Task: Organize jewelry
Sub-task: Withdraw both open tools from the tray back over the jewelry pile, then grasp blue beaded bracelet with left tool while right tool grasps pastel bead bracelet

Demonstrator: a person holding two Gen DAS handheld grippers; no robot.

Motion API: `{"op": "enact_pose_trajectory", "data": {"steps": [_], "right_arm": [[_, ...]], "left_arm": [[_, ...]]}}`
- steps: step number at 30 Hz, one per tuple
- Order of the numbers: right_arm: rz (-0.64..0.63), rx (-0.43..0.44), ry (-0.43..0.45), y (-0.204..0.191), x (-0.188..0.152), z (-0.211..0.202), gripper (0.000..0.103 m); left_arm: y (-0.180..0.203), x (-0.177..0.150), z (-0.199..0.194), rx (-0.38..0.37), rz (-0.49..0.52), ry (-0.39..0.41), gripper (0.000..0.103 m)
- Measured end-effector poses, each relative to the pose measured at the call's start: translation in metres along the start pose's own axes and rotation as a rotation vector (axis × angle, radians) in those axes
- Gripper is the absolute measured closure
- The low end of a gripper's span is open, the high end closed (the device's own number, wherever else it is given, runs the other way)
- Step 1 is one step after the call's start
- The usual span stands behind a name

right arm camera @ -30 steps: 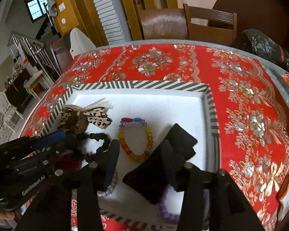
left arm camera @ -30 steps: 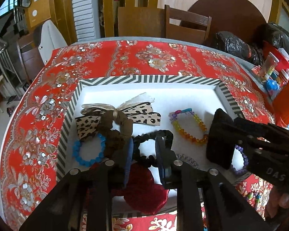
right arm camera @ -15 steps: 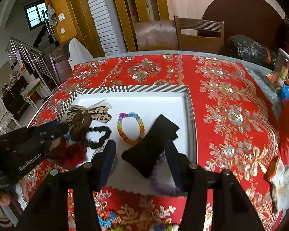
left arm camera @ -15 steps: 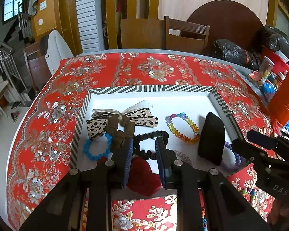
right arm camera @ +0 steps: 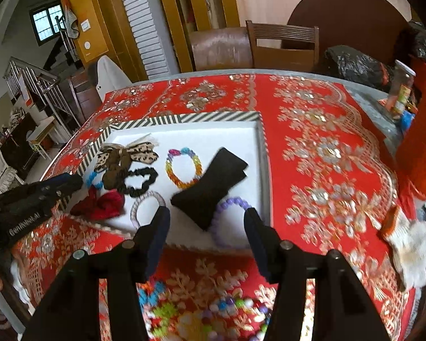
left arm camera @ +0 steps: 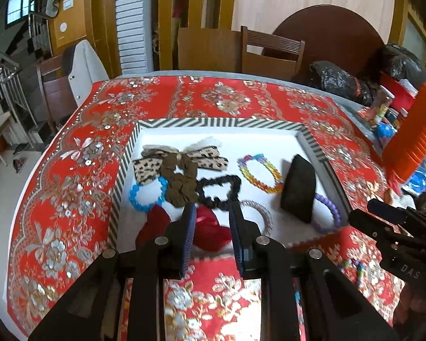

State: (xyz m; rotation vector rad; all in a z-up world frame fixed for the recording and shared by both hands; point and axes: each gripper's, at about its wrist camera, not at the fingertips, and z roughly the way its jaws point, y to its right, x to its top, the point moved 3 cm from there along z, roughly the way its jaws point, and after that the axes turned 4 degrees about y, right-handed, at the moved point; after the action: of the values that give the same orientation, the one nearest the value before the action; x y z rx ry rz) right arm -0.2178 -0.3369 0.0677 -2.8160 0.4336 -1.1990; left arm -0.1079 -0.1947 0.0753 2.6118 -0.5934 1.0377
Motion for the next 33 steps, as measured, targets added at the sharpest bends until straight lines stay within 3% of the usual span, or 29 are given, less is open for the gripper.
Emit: {"op": "enact_pose_trajectory", "data": {"steps": [15,25,33], "right_arm": [[0.026,-0.044,-0.044,0.046,-0.051,-0.036,0.044],[0.02,-0.066,-0.125,0.053,-0.077,-0.02,0.045],[0.018,-0.09,-0.16,0.059,-0.087,-0.01,0.045]], "left_arm": [[0.027,-0.058,-0.009,-0.111,0.004,-0.117,0.083],[0.042,-0.077,0.001,-0.177,0.0,-0.185,0.079],[0.062,-0.086,0.018,-0.184,0.089,-0.241,0.077]]}}
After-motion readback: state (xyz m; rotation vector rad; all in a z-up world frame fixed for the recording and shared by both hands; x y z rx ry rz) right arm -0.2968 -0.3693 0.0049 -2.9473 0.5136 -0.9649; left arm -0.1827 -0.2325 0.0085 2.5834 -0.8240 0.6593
